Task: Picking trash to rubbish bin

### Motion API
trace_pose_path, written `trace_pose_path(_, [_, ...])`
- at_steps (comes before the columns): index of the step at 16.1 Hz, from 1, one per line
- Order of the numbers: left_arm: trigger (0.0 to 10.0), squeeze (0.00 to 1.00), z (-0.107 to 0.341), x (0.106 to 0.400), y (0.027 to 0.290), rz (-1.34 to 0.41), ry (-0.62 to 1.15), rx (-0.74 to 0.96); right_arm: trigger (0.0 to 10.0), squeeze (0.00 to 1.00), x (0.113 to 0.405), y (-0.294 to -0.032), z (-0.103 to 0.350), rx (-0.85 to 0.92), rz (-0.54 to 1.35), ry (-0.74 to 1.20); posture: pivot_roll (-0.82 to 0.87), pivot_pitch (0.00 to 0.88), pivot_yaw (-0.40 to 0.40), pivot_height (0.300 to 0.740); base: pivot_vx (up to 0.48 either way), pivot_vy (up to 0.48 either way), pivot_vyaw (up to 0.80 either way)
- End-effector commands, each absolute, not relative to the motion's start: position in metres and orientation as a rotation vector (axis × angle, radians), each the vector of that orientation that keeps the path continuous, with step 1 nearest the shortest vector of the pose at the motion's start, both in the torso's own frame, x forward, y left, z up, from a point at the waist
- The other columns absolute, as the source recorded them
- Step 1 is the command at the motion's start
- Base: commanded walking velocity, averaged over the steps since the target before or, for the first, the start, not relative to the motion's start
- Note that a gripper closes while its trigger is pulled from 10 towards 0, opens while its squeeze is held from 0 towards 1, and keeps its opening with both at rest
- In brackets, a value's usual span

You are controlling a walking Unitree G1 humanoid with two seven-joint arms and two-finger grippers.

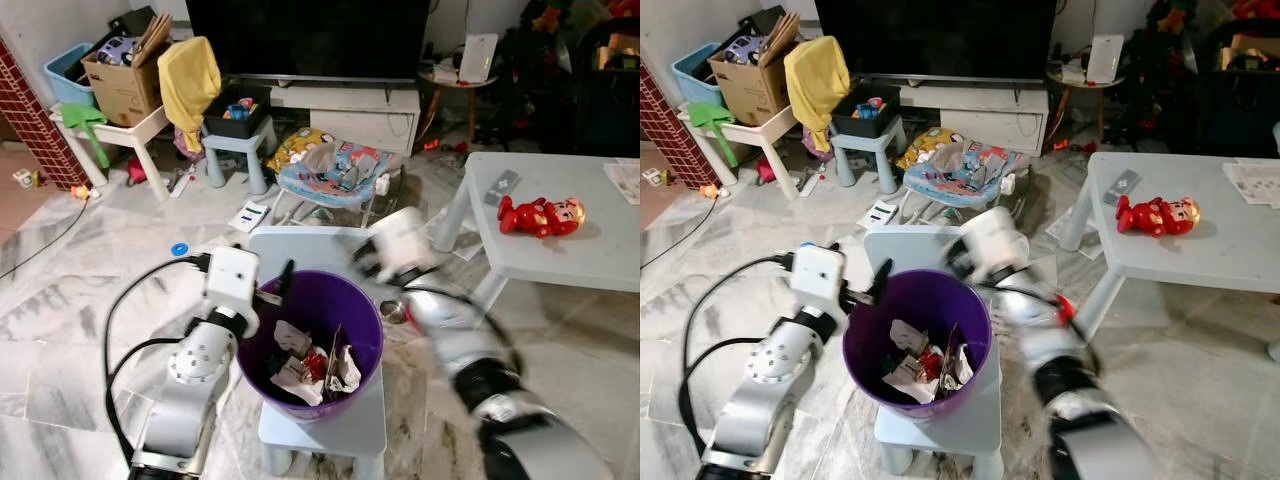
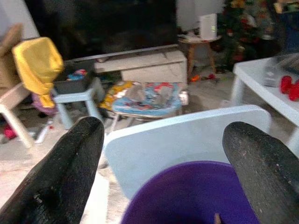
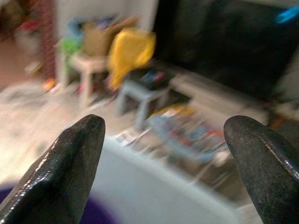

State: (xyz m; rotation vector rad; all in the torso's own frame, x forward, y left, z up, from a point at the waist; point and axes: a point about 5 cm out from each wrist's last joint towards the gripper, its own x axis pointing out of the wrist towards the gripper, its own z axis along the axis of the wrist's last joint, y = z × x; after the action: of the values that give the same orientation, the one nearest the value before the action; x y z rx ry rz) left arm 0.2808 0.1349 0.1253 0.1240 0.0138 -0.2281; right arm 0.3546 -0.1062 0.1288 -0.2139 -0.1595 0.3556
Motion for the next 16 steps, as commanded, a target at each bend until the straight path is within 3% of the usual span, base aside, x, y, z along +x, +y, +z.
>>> trace_pose_path(1, [10.0,0.0,0.13,0.281,0.14,-0.2,-0.011,0.14,10.0,0.0,0.351,-0.12,0.133,-0.204,0.284,-0.184,0.05,0.011,0.017,0.74,0.0,0.0,0.0])
trace_pose_path(3, [10.0,0.0,0.129,0.282,0.148,-0.134,-0.025,0.147,10.0,0.0,0.336,-0.15,0.145,-0.231,0.162,-0.24,0.03,0.006,0.02,0.74,0.0,0.0,0.0])
trace_pose_path(8, [10.0,0.0,0.137,0.29,0.158,-0.063,-0.065,0.104,10.0,0.0,0.309,-0.183,0.156,-0.189,0.019,-0.254,-0.02,0.009,0.05,0.74,0.0,0.0,0.0])
trace_pose_path(11, [10.0,0.0,0.138,0.298,0.147,-0.118,-0.061,0.043,10.0,0.0,0.304,-0.185,0.158,-0.177,-0.015,-0.215,-0.03,0.006,0.05,0.74,0.0,0.0,0.0])
trace_pose_path(14, [10.0,0.0,0.139,0.299,0.145,-0.111,-0.065,0.02,10.0,0.0,0.306,-0.18,0.162,-0.17,0.006,-0.201,-0.03,0.009,0.037,0.74,0.0,0.0,-0.8])
trace_pose_path(16, [10.0,0.0,0.136,0.297,0.142,-0.111,-0.061,0.015,10.0,0.0,0.306,-0.179,0.163,-0.176,0.012,-0.196,-0.02,0.013,0.034,0.74,0.0,0.0,0.0])
